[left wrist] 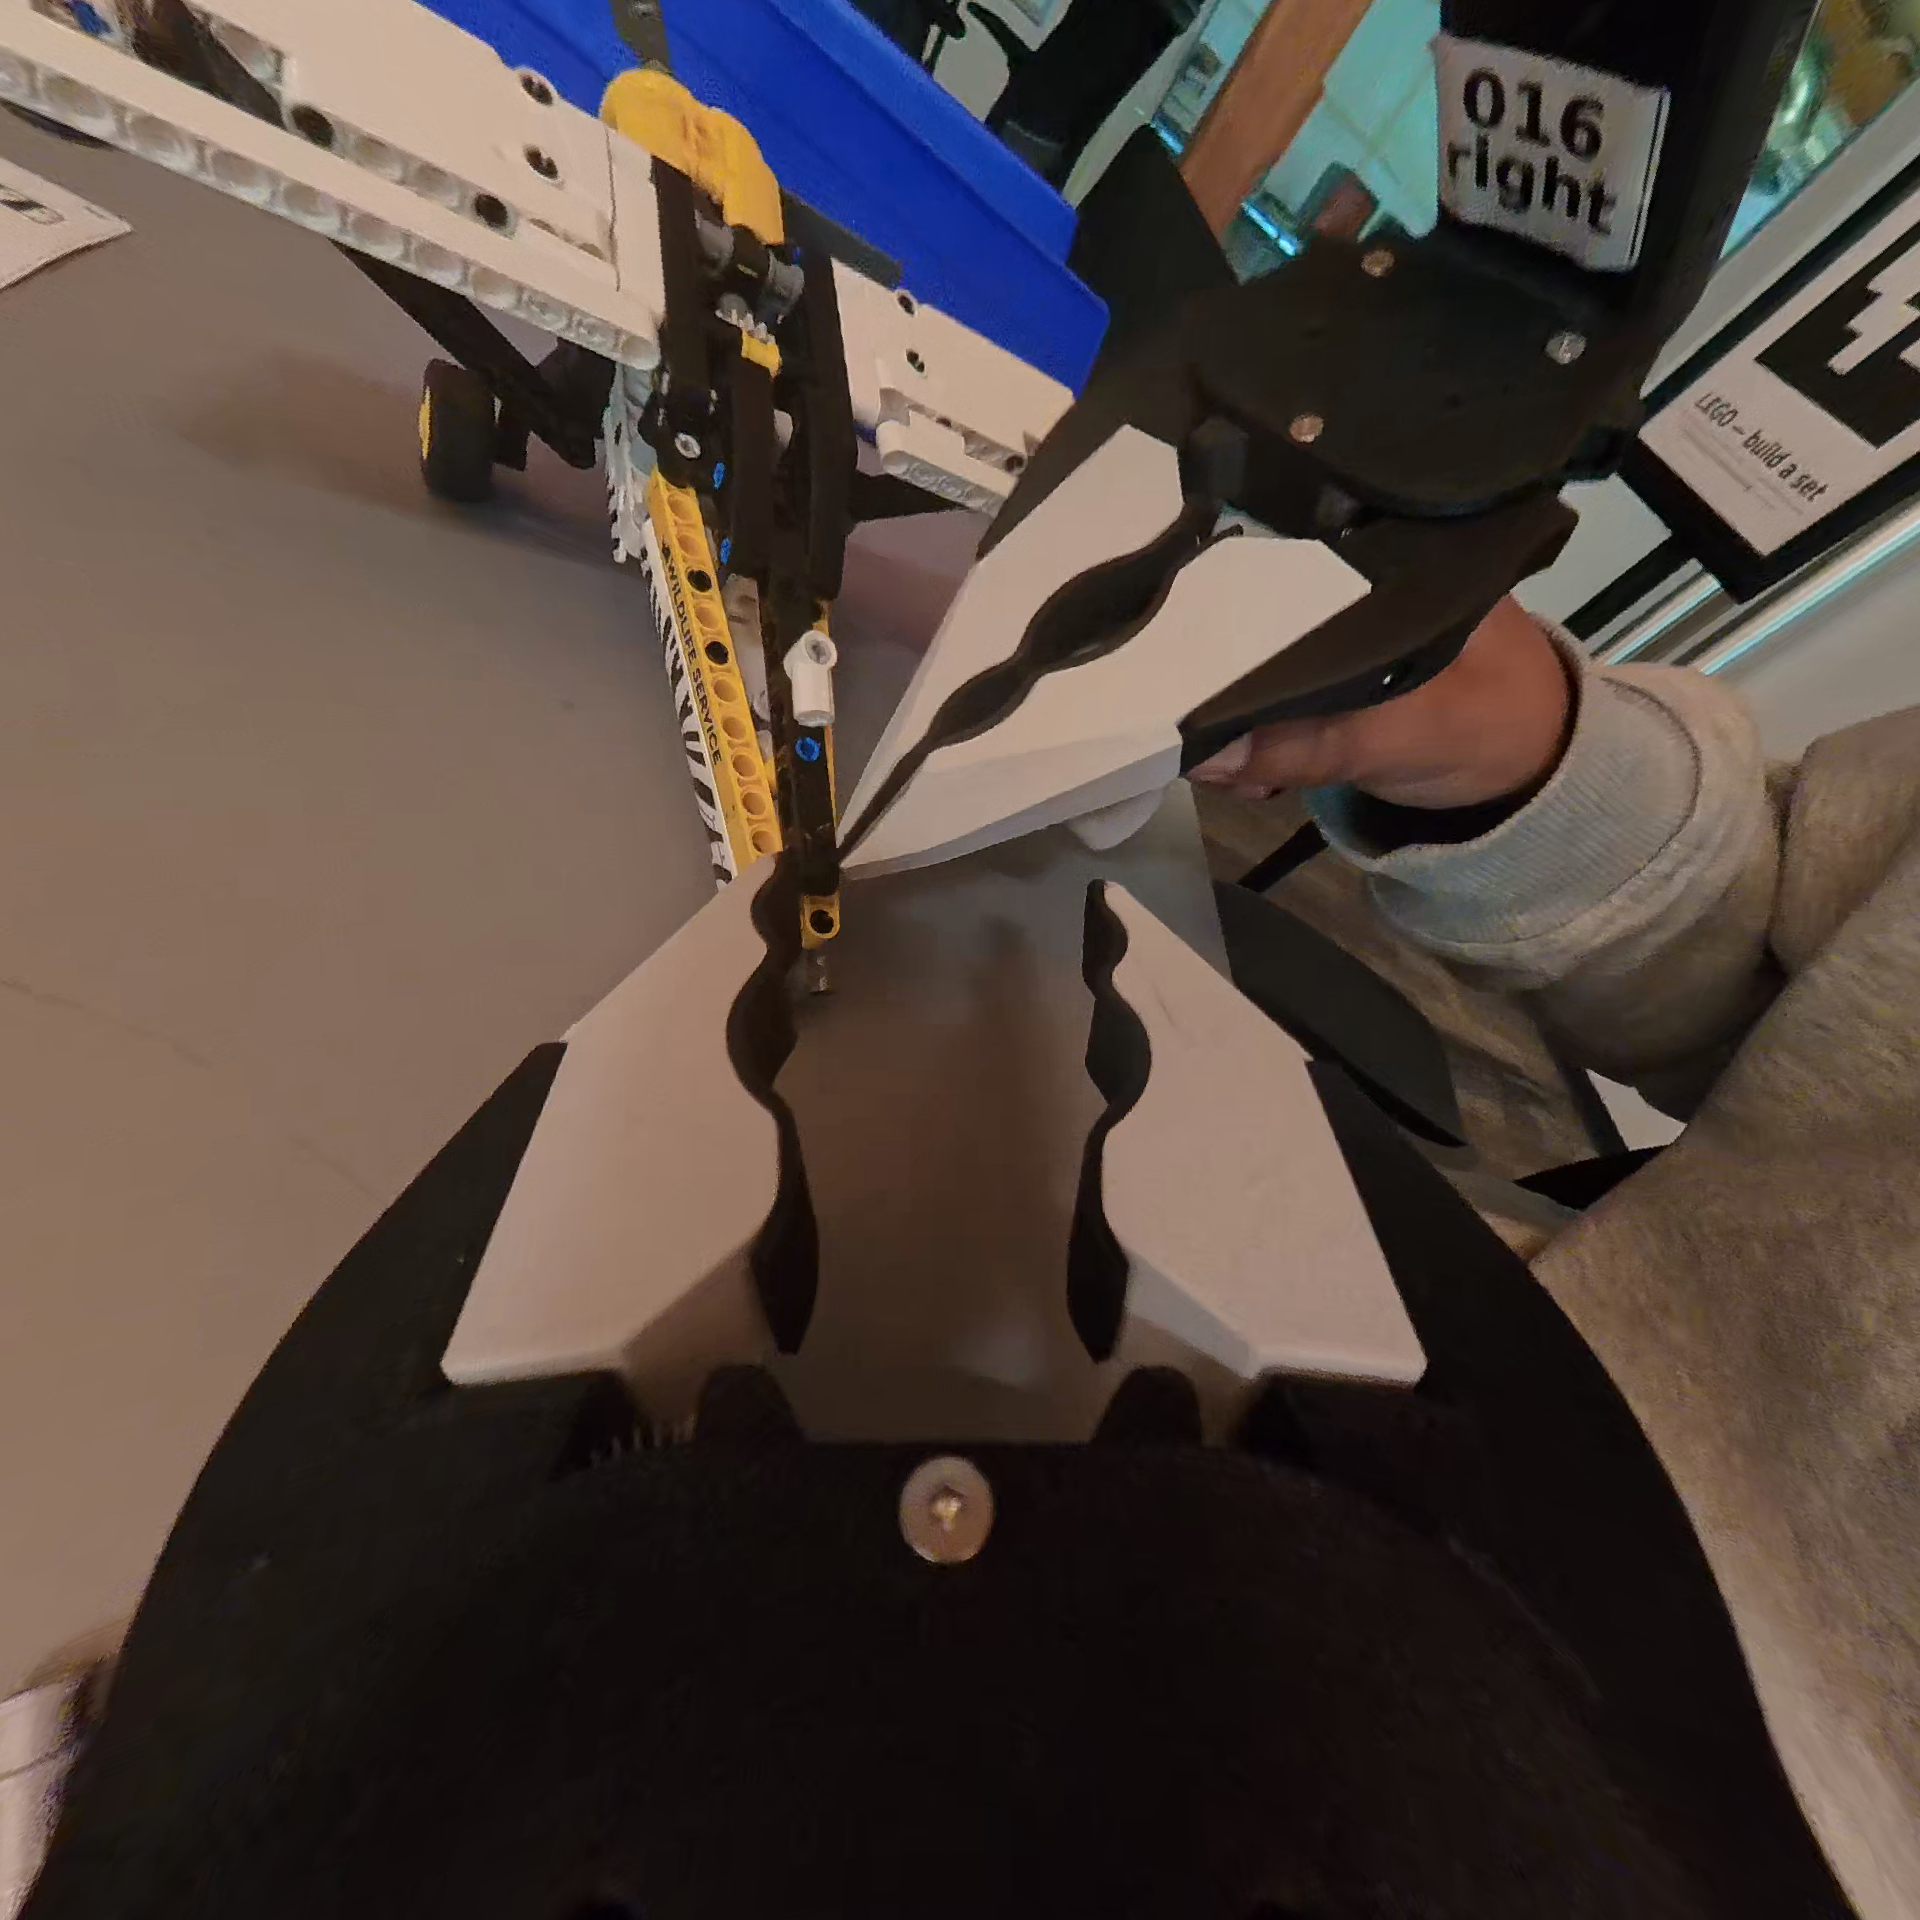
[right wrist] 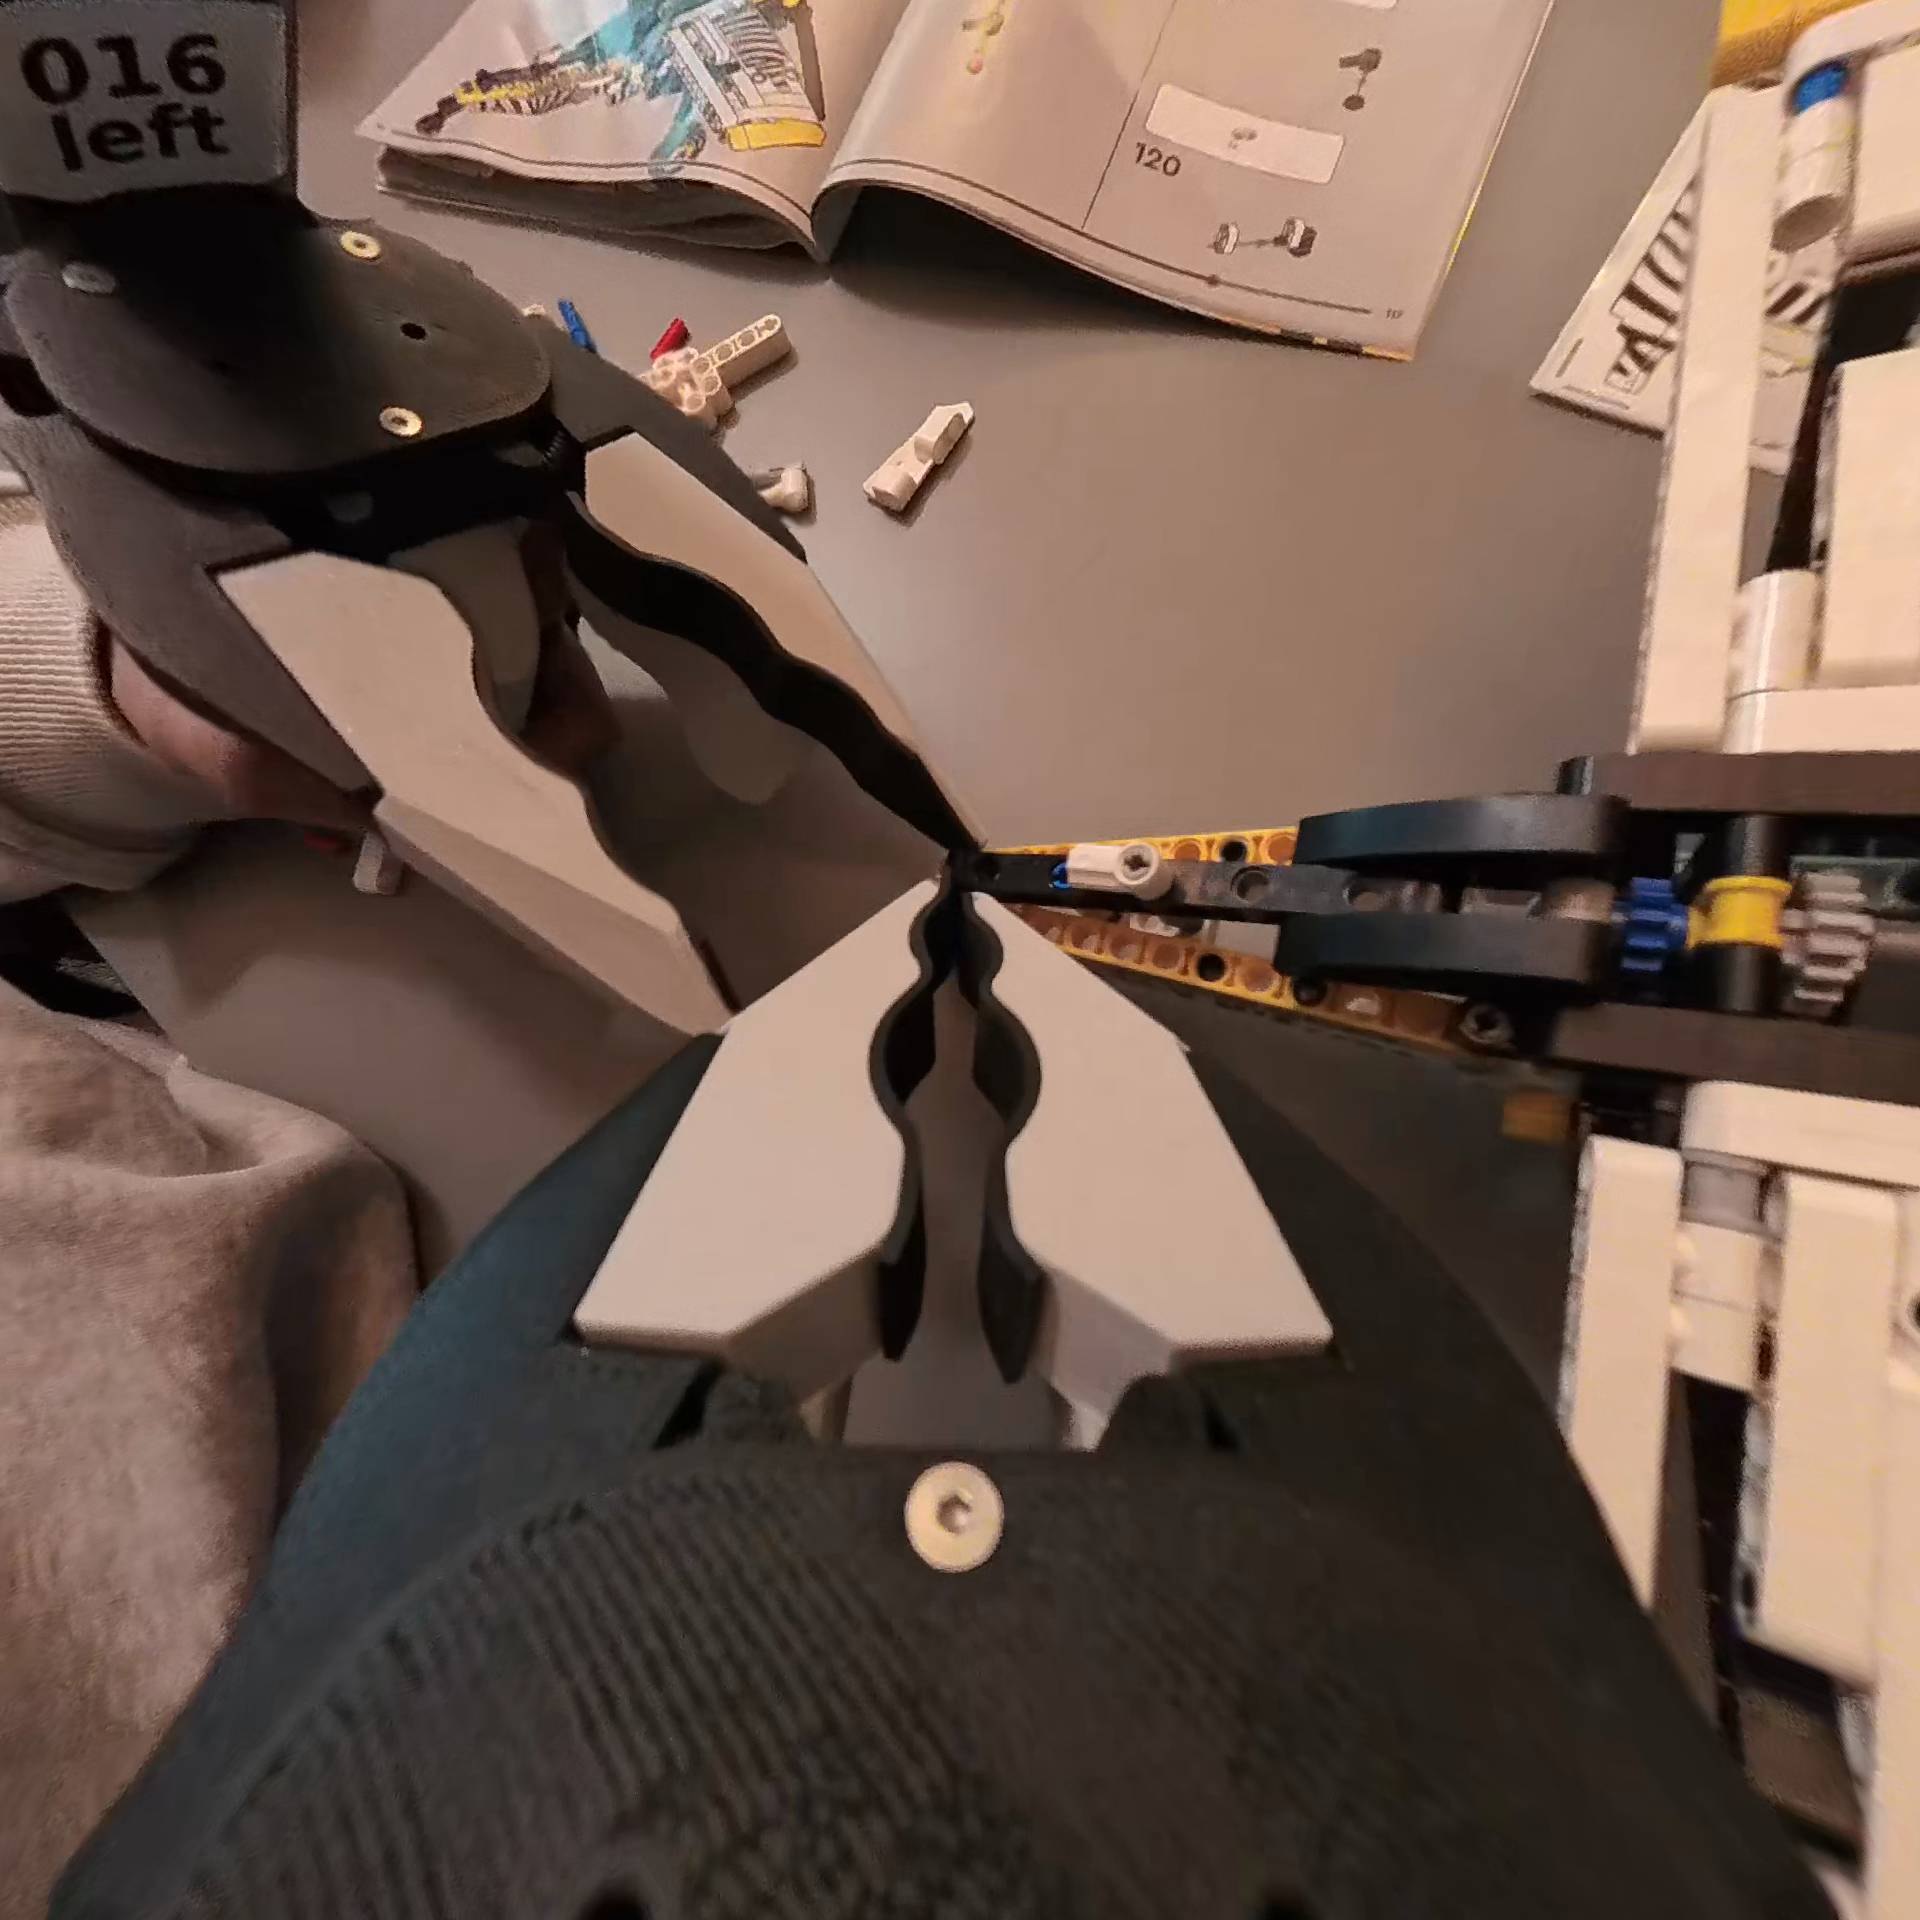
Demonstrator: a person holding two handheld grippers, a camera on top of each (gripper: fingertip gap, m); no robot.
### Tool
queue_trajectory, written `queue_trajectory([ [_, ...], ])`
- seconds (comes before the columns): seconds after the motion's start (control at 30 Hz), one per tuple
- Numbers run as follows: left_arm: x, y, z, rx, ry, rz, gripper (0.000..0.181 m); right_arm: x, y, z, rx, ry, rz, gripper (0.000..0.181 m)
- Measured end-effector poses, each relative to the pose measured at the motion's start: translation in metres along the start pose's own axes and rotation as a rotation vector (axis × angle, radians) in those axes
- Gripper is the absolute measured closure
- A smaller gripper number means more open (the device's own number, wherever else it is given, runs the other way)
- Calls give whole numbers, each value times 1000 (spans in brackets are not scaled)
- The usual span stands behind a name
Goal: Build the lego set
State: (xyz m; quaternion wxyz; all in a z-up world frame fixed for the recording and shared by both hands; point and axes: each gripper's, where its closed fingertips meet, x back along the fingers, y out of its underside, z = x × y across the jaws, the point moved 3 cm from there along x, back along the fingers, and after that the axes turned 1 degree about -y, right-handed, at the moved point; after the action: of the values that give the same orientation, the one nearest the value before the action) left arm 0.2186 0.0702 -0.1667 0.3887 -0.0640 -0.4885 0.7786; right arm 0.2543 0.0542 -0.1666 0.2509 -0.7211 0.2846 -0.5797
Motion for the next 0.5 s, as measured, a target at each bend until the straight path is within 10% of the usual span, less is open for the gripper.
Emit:
queue_trajectory([
  [0.5, 58, -47, -26, 151, 101, 283, 132, 17, 0, -54, 154, -28, 285, 173],
])
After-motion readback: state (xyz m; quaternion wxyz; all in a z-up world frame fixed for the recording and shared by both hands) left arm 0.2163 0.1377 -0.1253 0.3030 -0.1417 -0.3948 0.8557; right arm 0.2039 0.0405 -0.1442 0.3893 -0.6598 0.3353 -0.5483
